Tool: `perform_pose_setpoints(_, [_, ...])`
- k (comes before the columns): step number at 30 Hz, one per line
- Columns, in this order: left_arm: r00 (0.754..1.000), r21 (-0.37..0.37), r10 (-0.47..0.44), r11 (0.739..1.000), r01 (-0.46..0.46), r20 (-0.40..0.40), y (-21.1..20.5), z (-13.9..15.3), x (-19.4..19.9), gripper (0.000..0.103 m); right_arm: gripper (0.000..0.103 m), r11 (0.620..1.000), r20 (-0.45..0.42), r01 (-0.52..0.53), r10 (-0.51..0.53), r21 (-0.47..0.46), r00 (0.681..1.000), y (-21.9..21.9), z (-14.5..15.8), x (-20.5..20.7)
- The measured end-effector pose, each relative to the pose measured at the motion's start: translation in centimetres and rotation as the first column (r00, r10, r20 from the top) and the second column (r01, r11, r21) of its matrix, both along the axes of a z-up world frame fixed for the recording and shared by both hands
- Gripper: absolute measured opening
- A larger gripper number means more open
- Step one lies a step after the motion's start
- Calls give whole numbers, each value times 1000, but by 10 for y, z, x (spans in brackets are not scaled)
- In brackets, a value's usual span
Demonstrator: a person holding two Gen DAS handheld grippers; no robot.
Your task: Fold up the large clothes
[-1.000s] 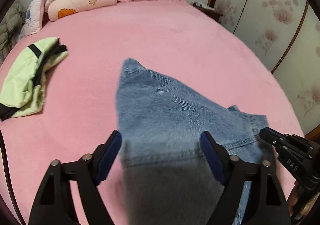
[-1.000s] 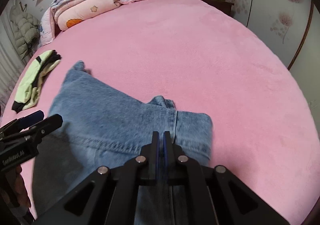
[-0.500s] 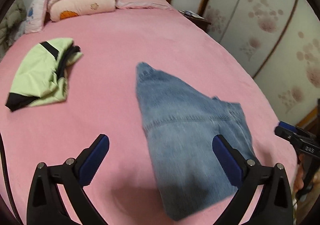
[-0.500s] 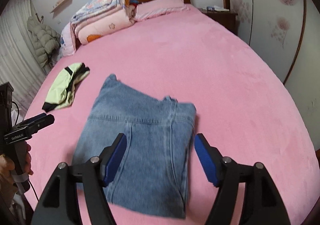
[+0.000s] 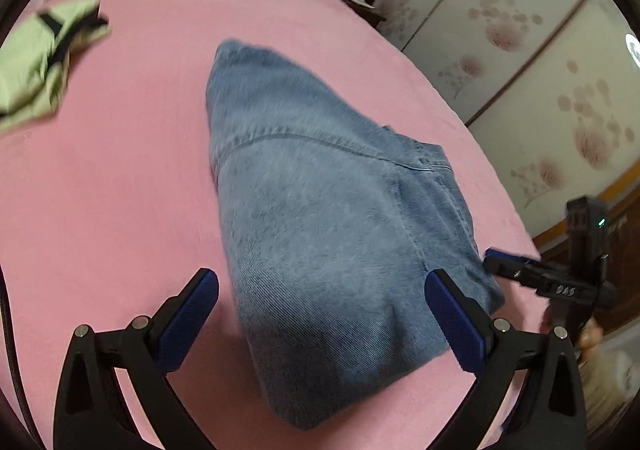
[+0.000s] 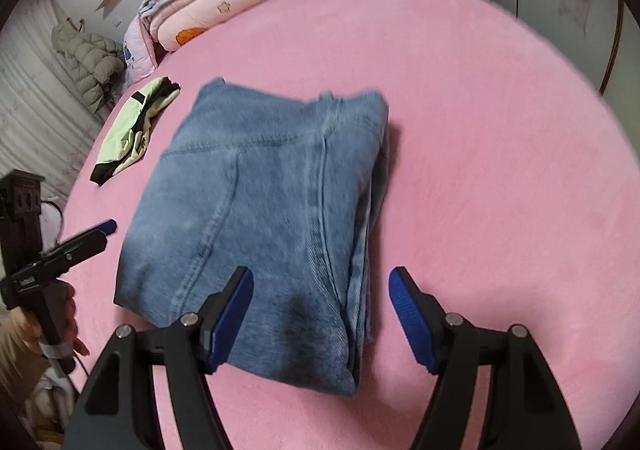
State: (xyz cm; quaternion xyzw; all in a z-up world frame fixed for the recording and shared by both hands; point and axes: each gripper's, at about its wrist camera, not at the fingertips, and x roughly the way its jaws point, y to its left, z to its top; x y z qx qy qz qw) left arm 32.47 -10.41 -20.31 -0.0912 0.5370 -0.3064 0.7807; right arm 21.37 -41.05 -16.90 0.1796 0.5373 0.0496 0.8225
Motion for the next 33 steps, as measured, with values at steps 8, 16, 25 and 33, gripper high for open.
perform_pose_setpoints(8, [992,-145,1,989,-19,-123,0,-48,21,102,70,976,-24,35,-30,213,999,-25,-50,32])
perform_pose_setpoints(16, [980,-155,-67,987,38,-185,-9,-72,37,102,61,961,-5,-32,34,273,999,-17,-65,62])
perform_pose_setpoints(25, [992,14,-41,999,43,-121,-30,-59,30,73,32,993,40,-53,49,105,998,4,-47,58])
perform_pose_setpoints(33, [998,114,-54,992,51,18,-40,-13,-5,43,19,996,117,-56,64,-69,991,31,-6,36])
